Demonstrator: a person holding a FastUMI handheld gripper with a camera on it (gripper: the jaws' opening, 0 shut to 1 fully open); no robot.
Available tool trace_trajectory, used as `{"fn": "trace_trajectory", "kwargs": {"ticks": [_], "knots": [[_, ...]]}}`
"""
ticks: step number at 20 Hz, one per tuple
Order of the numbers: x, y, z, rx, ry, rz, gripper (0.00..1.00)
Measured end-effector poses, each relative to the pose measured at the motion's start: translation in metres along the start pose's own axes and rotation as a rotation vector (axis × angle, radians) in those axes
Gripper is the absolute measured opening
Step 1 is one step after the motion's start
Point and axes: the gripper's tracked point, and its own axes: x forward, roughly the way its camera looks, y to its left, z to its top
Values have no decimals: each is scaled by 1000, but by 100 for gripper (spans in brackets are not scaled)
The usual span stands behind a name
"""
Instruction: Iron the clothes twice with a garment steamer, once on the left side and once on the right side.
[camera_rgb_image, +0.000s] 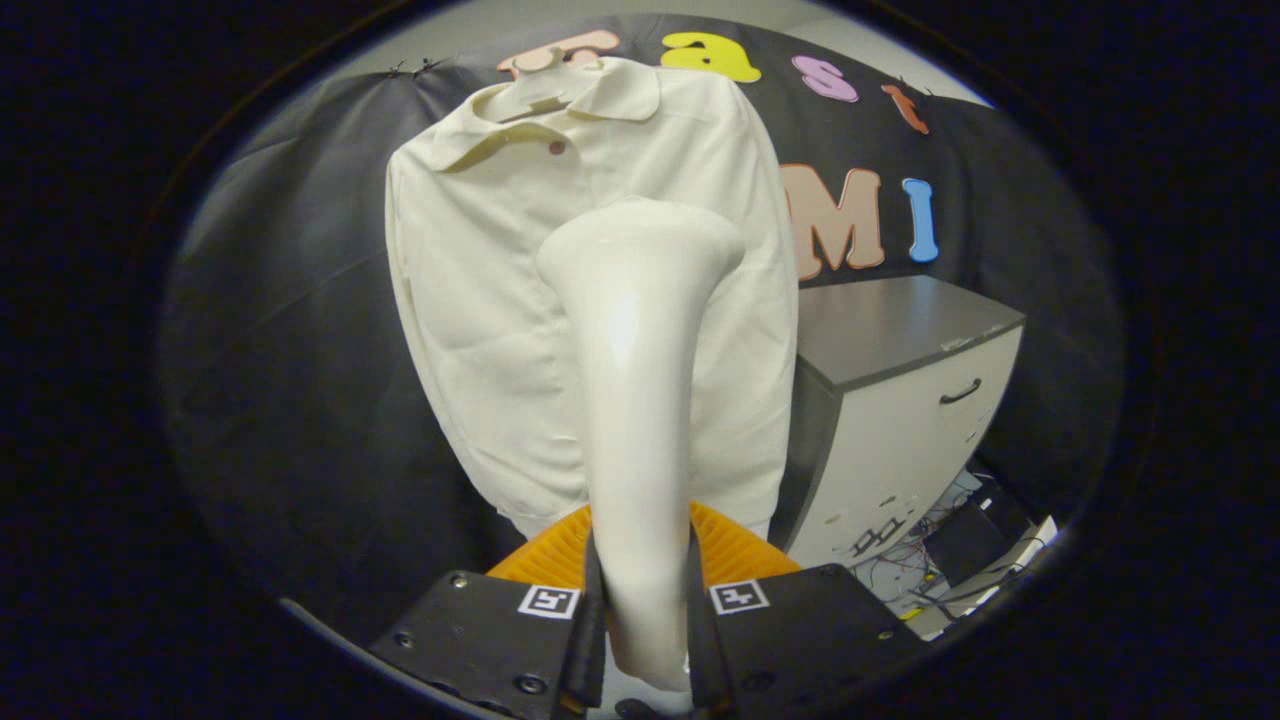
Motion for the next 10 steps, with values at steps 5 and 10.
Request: {"fn": "trace_trajectory", "kwargs": {"ticks": [5, 10], "knots": [[9, -9, 51, 13, -80, 17, 33], [32, -9, 82, 9, -111, 43, 33]]}}
